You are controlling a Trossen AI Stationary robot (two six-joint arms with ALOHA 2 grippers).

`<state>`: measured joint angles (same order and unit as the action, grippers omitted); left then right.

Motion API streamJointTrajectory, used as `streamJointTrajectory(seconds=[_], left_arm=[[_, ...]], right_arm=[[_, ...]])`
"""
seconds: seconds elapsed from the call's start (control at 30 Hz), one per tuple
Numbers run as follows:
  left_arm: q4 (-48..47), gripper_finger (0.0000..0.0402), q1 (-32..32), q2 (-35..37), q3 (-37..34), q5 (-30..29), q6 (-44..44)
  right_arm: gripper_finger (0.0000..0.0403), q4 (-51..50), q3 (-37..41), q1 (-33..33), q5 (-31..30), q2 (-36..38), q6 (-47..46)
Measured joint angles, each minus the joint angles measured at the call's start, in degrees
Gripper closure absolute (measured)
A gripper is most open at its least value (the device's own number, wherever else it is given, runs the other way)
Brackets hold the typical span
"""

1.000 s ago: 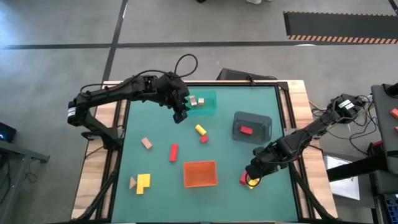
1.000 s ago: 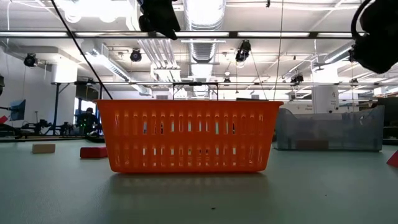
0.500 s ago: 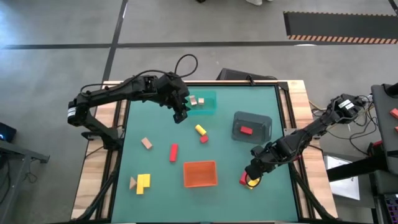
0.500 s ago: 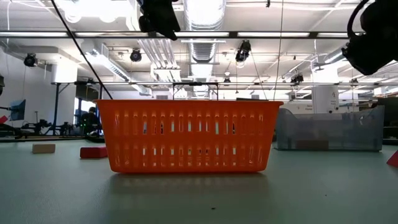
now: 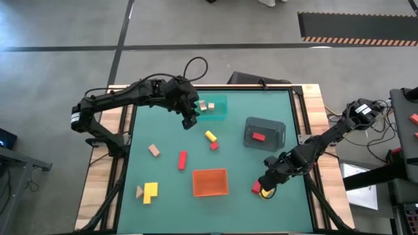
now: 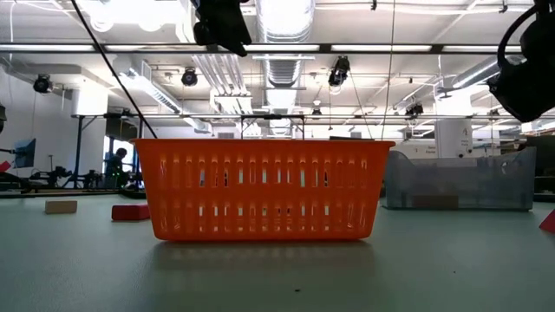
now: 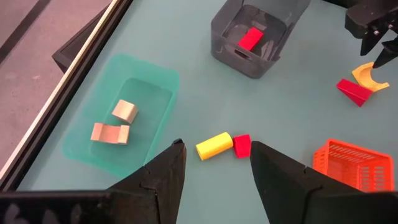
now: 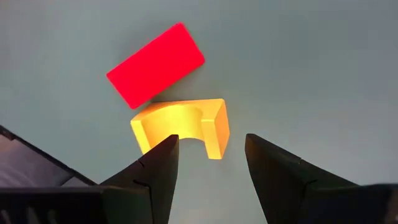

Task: Sort & place blocks by color
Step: Put the yellow block into the orange bin

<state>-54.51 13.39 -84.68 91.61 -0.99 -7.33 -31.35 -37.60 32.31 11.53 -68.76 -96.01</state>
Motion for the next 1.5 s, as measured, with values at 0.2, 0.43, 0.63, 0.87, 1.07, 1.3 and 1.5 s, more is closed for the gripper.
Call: streamJointTrajectory(seconds=[0.2,0.43,0.63,0.87,1.07,1.3,1.5], left_arm=[[0.0,0.0237,0.0,0.0,0.0,-1.1,0.0],[0.0,0.0237,0.0,0.0,0.0,-1.1,0.0],[0.0,0.0237,0.0,0.0,0.0,-1.2,0.0],[0.0,0.0237,0.0,0.0,0.0,-1.3,0.0],[0.0,0.0237,0.0,0.0,0.0,-1.3,0.0],[0.0,0.0237,-0.3,0.3,0.0,-1.3,-1.4],[0.0,0.0237,-1.9,1.7,0.0,-1.3,-1.5]], right_arm=[[0.0227,3.7,0.1,0.3,0.6,-4.7,1.4],[0.0232,4.9,-1.4,0.4,0.5,-7.9,2.7],[0.0286,4.9,-1.4,0.4,0.9,-7.9,3.0],[0.0371,5.0,-1.4,0.4,1.0,-7.9,4.1],[0.0384,1.9,-1.4,0.3,1.5,-6.0,6.5],[0.0385,-1.9,-1.4,0.3,2.0,1.6,5.1],[0.0385,-6.5,-4.2,0.0,0.4,6.9,1.2]])
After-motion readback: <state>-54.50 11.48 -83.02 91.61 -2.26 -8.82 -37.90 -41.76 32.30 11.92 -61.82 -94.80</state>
